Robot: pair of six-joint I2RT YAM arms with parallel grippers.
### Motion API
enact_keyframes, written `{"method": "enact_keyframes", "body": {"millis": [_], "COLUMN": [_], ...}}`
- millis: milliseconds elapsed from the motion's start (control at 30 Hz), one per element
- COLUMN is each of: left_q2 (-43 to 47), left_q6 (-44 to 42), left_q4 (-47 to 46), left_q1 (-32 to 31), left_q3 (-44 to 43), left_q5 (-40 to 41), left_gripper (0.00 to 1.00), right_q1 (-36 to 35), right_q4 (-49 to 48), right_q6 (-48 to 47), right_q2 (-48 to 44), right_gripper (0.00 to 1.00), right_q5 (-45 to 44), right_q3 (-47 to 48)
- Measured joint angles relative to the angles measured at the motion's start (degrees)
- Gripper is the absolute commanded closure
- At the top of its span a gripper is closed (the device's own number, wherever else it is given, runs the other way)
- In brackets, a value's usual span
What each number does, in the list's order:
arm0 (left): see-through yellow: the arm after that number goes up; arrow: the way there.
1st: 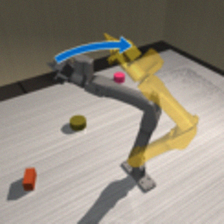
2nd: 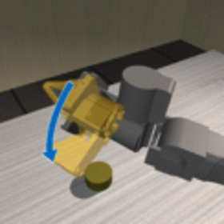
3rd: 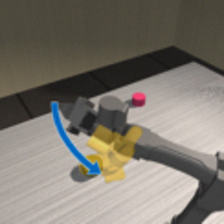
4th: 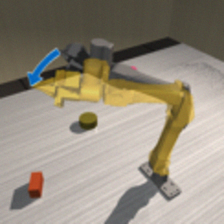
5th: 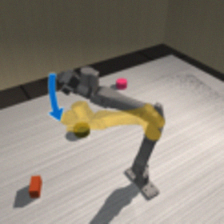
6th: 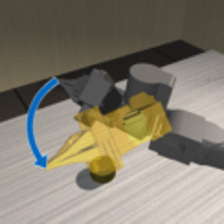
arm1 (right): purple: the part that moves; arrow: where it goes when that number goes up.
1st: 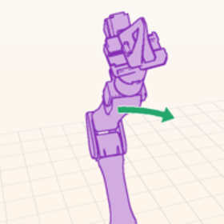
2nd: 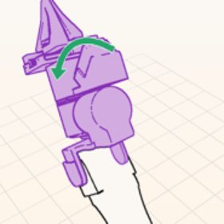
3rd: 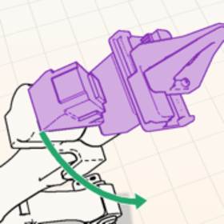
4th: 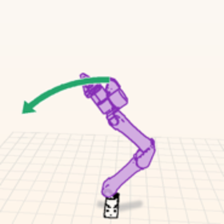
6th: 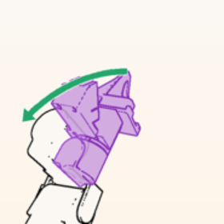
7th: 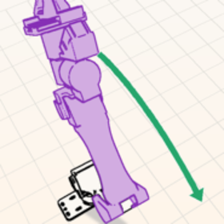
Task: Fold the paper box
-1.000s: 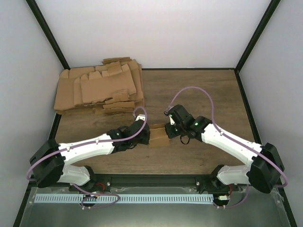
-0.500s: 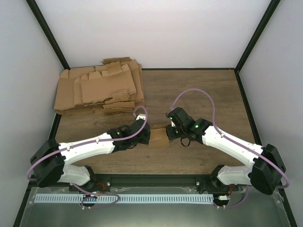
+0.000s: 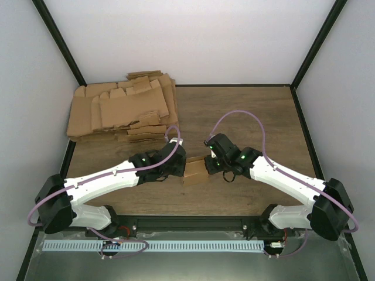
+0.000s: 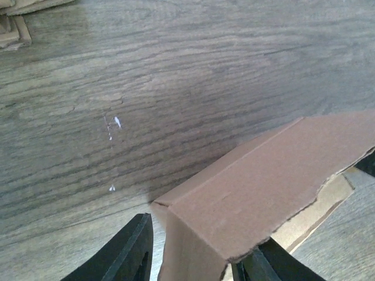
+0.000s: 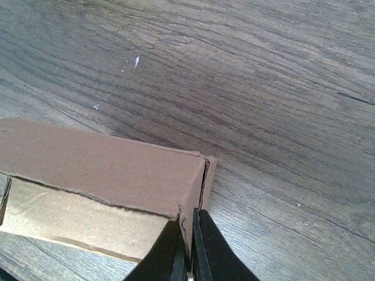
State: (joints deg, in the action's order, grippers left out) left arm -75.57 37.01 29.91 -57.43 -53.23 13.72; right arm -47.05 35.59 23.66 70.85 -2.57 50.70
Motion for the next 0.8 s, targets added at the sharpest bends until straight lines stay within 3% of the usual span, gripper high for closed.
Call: {"method": "enact_keyframes", "body": {"millis": [167,633,800], "left_q2": [-0.20,-2.91,-2.91], "left_q6": [0.28,1.60,2.64], "left_q4": [2.93,10.21,11.34], "left_q1": [0.00,0.00,0.00], "left_q3": [-0.24,-3.91,-4.76], "left_q5": [-0.81,-1.38,-2.36], "left_gripper": [0.72,0.68,0.81], "right_q1": [-0.09,-1.05,-1.44], "right_q4": [0.00,0.02,0.00], "right_q6": [0.00,0.31,0.48], "right_q2": [0.00,0.00,0.00], "right_gripper": [0.96,0.96,0.96], "right_q5": [0.13,0.39,0.39], "right_q3": [0.00,0.00,0.02]}}
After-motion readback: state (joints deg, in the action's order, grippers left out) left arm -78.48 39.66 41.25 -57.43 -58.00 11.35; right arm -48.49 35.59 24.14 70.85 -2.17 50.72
